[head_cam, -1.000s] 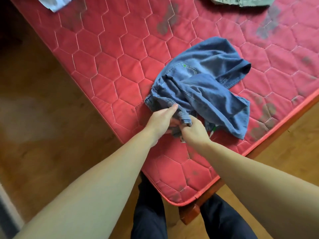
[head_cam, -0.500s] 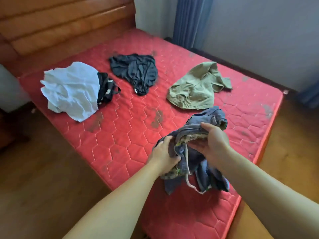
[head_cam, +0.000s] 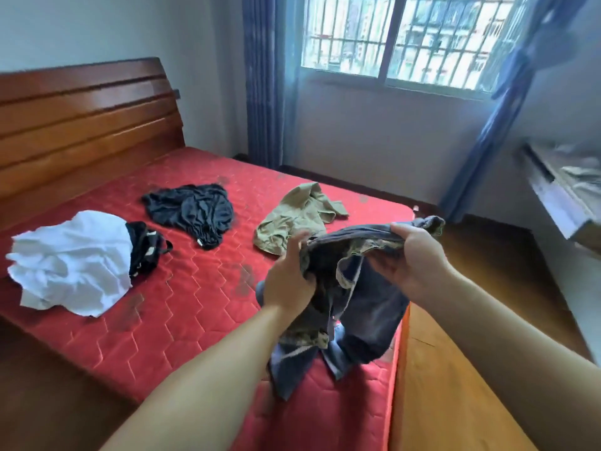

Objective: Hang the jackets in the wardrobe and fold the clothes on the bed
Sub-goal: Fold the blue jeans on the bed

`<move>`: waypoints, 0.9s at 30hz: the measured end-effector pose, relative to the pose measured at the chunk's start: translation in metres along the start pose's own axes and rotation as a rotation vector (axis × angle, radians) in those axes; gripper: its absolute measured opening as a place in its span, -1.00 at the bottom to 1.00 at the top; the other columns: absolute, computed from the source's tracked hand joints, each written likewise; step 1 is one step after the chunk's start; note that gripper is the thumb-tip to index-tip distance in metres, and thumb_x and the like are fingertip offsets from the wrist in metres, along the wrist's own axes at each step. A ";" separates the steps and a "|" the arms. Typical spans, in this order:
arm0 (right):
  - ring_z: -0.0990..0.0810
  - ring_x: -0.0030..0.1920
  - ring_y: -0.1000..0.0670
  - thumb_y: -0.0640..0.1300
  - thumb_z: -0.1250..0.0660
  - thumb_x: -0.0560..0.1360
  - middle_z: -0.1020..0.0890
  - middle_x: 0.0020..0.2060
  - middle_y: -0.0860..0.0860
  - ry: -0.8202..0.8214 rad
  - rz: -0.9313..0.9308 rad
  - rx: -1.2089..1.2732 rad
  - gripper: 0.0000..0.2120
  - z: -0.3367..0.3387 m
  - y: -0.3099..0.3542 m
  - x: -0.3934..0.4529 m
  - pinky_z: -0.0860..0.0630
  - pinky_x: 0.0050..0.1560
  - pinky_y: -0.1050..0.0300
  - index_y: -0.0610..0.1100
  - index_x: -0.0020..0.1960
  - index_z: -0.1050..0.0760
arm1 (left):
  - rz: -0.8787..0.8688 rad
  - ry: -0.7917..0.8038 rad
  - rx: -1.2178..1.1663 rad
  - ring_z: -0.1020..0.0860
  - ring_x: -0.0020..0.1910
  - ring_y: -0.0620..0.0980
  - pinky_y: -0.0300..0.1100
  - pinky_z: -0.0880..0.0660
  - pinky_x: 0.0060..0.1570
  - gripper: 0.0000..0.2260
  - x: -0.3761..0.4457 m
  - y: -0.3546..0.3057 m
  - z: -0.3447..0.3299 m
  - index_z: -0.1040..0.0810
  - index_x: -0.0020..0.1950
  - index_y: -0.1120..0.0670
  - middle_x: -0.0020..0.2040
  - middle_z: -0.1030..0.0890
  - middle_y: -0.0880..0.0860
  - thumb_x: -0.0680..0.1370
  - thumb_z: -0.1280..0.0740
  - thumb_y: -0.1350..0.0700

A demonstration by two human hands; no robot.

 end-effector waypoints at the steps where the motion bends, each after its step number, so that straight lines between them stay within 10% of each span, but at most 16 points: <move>1: -0.63 -0.48 0.03 -0.12 -0.24 0.59 -0.64 -0.48 -0.03 -0.044 0.007 0.011 -0.84 0.012 -0.002 -0.011 -0.57 -0.45 0.19 -0.14 -0.13 -0.50 | -0.032 0.032 -0.015 -0.60 -0.18 0.20 -0.12 -0.42 -0.28 -0.30 -0.005 -0.009 0.006 -0.12 0.33 -0.25 -0.12 -0.59 0.03 0.38 -0.29 0.32; 8: -0.62 -0.44 -0.03 -0.14 -0.39 0.47 -0.63 -0.39 -0.08 -0.250 0.102 -0.082 -0.88 0.059 -0.008 -0.072 -0.57 -0.42 0.13 -0.16 -0.19 -0.50 | -0.296 0.098 -0.052 -0.58 0.13 0.09 -0.08 -0.52 0.16 -0.40 -0.028 -0.098 0.059 -0.46 0.35 0.06 0.19 -0.61 0.09 0.34 -0.31 0.42; 16: -0.58 -0.45 0.01 -0.12 -0.41 0.42 -0.60 -0.47 0.02 -0.202 0.344 -0.350 -0.93 -0.006 0.034 -0.100 -0.53 -0.37 0.16 -0.12 -0.19 -0.57 | -0.069 0.928 0.034 -0.56 0.10 -0.06 -0.22 -0.52 0.10 -0.13 -0.045 -0.113 0.064 -0.08 0.53 -0.23 0.16 -0.54 0.01 0.38 -0.53 0.08; 21: -0.57 -0.48 0.23 -0.12 -0.41 0.48 -0.62 -0.51 0.13 -0.009 0.463 -0.539 -0.85 -0.105 0.017 -0.095 -0.48 -0.46 0.34 -0.06 -0.27 -0.59 | 0.025 0.611 -0.509 -0.59 -0.19 -0.39 -0.44 -0.49 -0.33 -0.36 -0.001 -0.087 0.091 -0.29 0.41 -0.03 -0.02 -0.55 -0.13 0.41 -0.48 0.21; 27: -0.61 -0.26 0.19 -0.13 -0.34 0.54 -0.65 -0.26 0.10 0.149 0.499 -0.721 -0.93 -0.176 -0.039 -0.065 -0.51 -0.19 0.30 -0.05 -0.08 -0.61 | 0.110 0.381 -0.484 -0.62 -0.04 0.02 -0.04 -0.59 0.01 -0.64 0.037 0.003 0.107 -0.54 0.12 0.05 -0.06 -0.64 0.03 0.34 -0.23 0.10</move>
Point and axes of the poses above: each hand's wrist, its own x-axis towards the middle knuckle, its own z-axis out of the back of the hand, y = z × x, the point moved 8 cm from there along x, towards the middle knuckle
